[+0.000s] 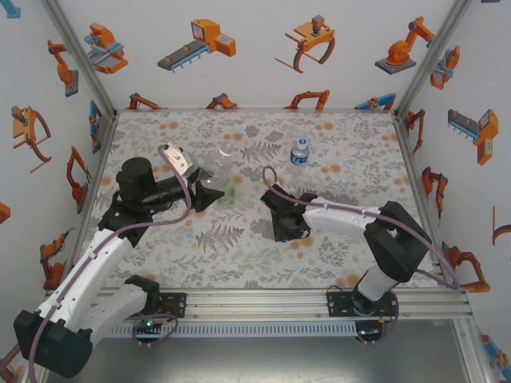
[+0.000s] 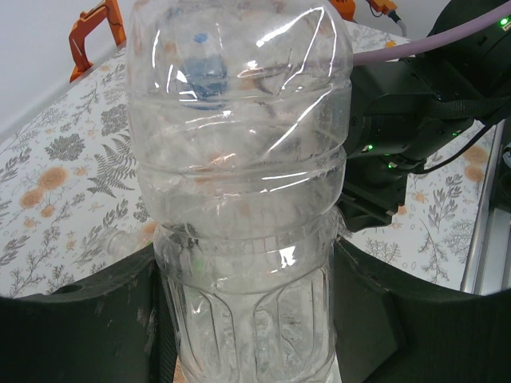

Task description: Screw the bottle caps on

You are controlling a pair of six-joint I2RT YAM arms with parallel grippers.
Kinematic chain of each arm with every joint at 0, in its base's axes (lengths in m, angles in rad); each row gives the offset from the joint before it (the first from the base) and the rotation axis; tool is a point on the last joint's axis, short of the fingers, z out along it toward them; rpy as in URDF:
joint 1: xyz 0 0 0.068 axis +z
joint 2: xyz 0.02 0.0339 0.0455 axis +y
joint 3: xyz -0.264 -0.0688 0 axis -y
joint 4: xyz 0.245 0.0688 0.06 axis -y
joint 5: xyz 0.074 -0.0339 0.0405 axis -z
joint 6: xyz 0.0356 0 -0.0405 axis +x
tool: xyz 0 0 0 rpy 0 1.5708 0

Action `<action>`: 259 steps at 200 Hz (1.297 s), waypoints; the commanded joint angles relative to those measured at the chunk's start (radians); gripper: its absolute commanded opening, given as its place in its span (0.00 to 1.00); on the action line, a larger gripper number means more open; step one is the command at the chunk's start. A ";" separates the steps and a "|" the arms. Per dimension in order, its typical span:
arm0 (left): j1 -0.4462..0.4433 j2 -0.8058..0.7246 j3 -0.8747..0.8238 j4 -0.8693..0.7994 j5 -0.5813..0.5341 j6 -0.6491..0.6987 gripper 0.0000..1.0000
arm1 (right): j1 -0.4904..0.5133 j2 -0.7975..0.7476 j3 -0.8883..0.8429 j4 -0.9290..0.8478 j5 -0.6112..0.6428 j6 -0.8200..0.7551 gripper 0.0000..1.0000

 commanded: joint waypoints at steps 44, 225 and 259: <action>0.004 0.002 0.057 -0.037 0.028 0.055 0.00 | 0.004 -0.076 -0.004 0.004 0.025 -0.042 0.28; -0.186 0.001 0.205 -0.478 0.016 0.696 0.00 | 0.003 -0.868 -0.055 0.329 -0.456 -0.841 0.03; -0.203 0.019 0.239 -0.539 0.006 0.752 0.00 | 0.003 -0.852 -0.003 0.364 -0.532 -0.861 0.00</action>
